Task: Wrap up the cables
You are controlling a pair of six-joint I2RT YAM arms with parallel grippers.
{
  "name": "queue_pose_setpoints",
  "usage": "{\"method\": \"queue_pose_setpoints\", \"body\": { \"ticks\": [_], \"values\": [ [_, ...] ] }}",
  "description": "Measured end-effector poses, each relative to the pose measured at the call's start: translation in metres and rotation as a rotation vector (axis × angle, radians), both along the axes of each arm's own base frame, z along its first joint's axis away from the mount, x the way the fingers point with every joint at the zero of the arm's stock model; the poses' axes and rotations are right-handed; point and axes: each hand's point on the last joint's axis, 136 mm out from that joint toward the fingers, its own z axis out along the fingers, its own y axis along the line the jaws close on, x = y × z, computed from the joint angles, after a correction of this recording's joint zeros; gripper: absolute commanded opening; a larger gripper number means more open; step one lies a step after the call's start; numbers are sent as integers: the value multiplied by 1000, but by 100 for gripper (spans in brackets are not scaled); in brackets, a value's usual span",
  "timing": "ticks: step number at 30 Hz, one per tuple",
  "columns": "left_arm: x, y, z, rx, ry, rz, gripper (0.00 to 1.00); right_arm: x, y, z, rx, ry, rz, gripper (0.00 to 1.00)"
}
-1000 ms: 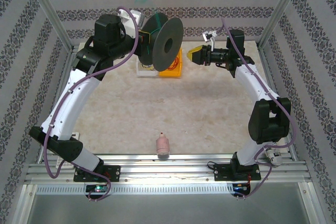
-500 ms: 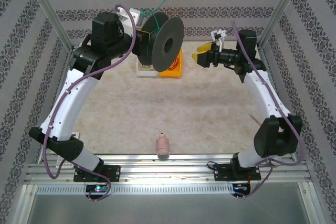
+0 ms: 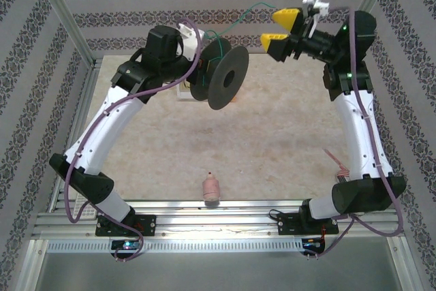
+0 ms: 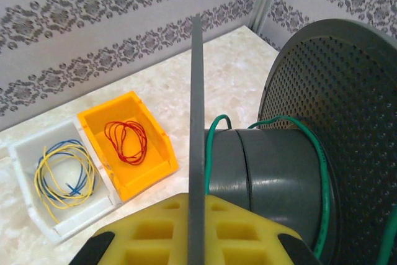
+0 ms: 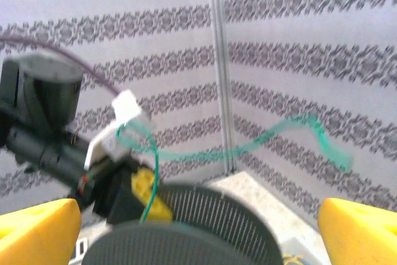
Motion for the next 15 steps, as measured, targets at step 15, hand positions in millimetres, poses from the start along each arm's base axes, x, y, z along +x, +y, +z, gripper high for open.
{"method": "queue_pose_setpoints", "body": {
  "ticks": [15],
  "values": [
    [-1,-19,-18,26,36,-39,0,72,-15,-1,186,188,-25,60]
  ]
}}
